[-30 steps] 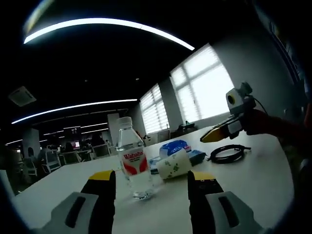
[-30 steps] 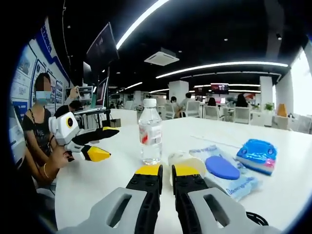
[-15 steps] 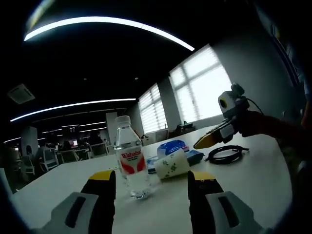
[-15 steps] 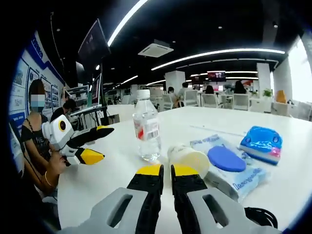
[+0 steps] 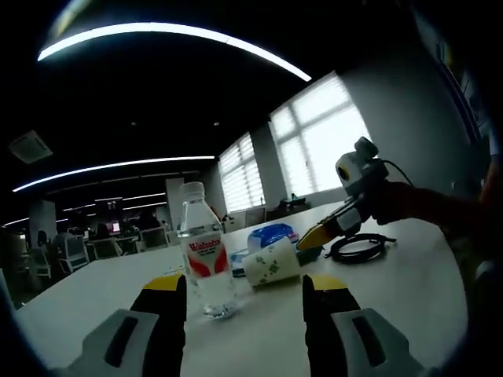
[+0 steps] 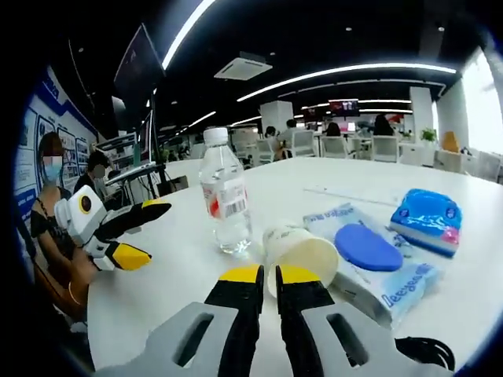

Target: Arrange the tabletop items into an orderly group along one side of the table until the central work area is clear of visible clutter.

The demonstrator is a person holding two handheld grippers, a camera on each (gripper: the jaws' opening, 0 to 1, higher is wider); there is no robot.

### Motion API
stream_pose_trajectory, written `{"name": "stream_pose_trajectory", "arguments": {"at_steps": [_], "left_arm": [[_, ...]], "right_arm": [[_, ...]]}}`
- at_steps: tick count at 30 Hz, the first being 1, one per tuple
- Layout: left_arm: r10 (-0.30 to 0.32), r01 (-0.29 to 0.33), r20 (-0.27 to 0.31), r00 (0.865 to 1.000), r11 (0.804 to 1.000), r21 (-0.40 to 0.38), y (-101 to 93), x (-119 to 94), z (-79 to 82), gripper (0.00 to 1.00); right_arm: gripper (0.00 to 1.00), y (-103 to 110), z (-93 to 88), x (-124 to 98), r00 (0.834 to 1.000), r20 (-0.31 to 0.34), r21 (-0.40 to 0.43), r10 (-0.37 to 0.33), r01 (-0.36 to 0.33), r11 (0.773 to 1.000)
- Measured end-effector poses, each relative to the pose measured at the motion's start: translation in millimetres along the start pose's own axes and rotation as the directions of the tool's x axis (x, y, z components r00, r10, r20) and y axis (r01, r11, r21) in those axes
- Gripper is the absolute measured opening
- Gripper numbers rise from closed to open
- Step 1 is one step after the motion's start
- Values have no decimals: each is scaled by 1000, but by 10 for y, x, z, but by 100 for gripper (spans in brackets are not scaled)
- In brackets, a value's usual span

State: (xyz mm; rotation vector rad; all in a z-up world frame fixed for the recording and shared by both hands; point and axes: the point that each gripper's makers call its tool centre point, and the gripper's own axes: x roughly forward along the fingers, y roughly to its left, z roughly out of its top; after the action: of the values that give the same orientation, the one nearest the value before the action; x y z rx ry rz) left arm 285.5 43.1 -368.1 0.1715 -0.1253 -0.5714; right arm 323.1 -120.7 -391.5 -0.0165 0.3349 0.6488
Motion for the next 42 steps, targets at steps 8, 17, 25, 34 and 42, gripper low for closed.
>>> {"name": "stream_pose_trajectory", "arguments": {"at_steps": [8,17,25,34,42], "left_arm": [[-9,9,-7,1000,1000,1,-17,2,-15,59],[-22,23,-22,1000,1000,17,-52,12,-46,59],[-20,21,-30,999,1000,22,-51,13,-64,59],[-23,24,-38,999,999,31,-60,16,-79,59],[-30,30,-15,999,1000,8,-56,10,-38,59]], "right_arm": [[5,19,-49,46,1000,-15,0,7,-7,1000],[5,50,-98,118,999,-35,-10,18,-18,1000],[1,62,-56,117,1000,-20,-24,19,-19,1000],[1,76,38,54,1000,5,-89,22,-21,996],[0,145,188,-18,999,26,-169,37,-32,985]]}}
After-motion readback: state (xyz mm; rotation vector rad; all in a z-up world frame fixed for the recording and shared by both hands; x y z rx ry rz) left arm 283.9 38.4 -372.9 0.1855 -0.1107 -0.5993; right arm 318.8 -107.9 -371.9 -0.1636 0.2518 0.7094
